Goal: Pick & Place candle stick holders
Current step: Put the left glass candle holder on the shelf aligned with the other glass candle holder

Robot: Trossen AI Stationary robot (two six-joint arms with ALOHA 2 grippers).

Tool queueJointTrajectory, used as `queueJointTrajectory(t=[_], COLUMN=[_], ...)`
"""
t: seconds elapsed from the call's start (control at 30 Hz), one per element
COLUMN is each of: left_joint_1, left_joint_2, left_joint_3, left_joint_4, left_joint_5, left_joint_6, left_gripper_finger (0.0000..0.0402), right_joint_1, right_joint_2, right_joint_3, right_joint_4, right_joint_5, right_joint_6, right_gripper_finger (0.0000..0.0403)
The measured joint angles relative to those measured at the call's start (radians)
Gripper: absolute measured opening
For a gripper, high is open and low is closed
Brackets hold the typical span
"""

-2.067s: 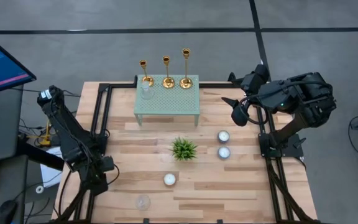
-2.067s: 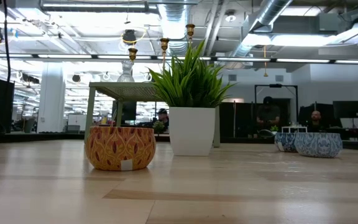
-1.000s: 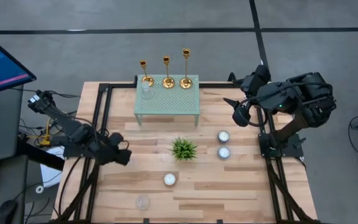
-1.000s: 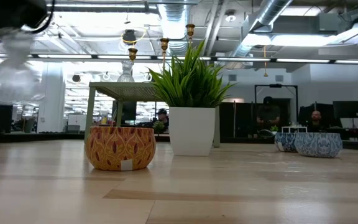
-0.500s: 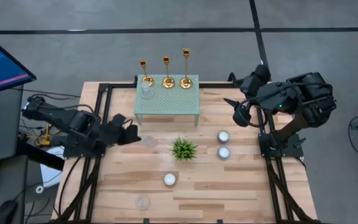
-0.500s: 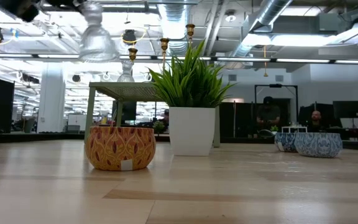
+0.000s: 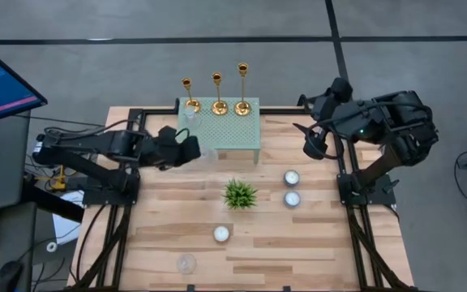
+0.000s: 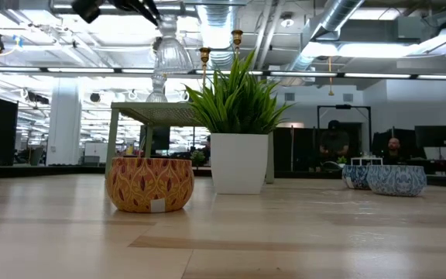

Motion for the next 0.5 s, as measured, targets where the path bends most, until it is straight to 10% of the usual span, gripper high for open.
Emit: queueJointTrajectory(t=[0.5], left_joint_1=[0.155], left_joint_2=[0.118], left_joint_3=[0.049], left_joint_4=[0.080], left_joint_5=[-0.097], left_joint_6=[-0.062], left_gripper_finger=[0.0009], right_joint_1=[-0.013], right_joint_2=[0.000], right_joint_3=[0.000], right_joint_4=[0.000], right_joint_5=[0.000], right_joint_6=[-0.060], right_gripper_finger=[0.0311])
